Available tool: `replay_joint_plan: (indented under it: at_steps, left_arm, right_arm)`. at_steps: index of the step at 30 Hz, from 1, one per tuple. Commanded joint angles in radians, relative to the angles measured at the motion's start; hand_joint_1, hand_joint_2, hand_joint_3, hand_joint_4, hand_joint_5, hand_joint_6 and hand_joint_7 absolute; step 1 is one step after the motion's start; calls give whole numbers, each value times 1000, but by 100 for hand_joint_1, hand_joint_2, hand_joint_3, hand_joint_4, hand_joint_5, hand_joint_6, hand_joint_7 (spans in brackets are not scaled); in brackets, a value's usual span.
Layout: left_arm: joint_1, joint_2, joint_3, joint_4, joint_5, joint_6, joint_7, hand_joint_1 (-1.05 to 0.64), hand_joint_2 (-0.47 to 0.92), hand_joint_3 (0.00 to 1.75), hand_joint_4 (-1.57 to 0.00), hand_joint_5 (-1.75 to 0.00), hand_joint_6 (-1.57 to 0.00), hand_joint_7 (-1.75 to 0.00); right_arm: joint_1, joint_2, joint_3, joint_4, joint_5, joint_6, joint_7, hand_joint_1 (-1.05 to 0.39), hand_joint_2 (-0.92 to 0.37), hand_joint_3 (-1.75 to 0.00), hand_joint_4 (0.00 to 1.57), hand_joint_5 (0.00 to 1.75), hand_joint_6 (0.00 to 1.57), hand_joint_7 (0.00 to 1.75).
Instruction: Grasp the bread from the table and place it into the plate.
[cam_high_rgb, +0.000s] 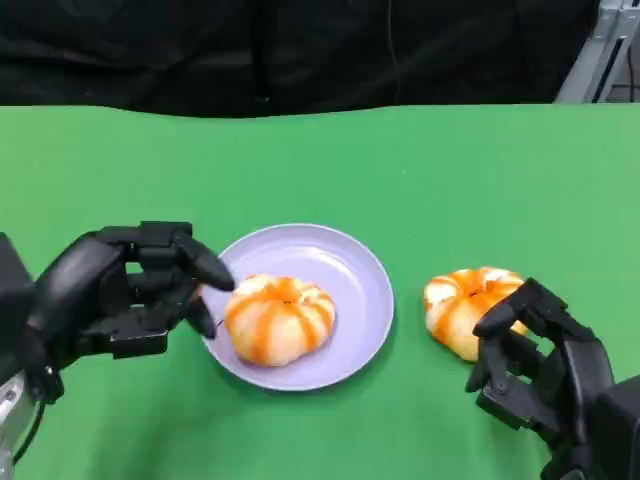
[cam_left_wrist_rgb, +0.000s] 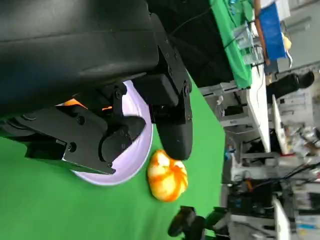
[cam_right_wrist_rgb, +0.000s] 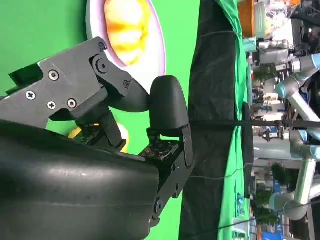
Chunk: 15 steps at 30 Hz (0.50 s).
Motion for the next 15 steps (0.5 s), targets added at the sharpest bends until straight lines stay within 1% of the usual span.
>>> replay_joint_plan:
  at_steps: [1, 3, 5, 7, 15]
  left_arm:
    - [8, 4, 20, -27, -12, 27, -13, 9, 67, 121, -78, -175, -69, -165]
    - [8, 3, 22, -29, -11, 30, -14, 9, 67, 121, -78, -175, -68, -166]
    - [114, 2, 94, -38, -152, 114, -78, 7, 70, 123, -86, -175, -71, -171]
    - [168, -3, 133, -22, -229, 139, -135, 5, 70, 126, -91, -175, -74, -174]
    - [174, -11, 150, -18, -237, 150, -164, 4, 69, 130, -94, -175, -75, -175]
  right_arm:
    - [-2, -6, -4, -11, 8, -5, 0, -13, -63, -111, 82, 175, 59, 164]
    - [-2, -6, -4, -11, 8, -5, 0, -13, -63, -111, 82, 175, 59, 164]
    - [-4, -6, -5, -8, 9, -1, -1, -14, -63, -111, 83, 175, 60, 164]
    - [-6, -5, -6, -5, 11, -4, 1, -14, -63, -111, 84, 175, 60, 164]
    - [-6, -4, -8, -4, 11, -7, 3, -14, -63, -111, 84, 175, 60, 163]
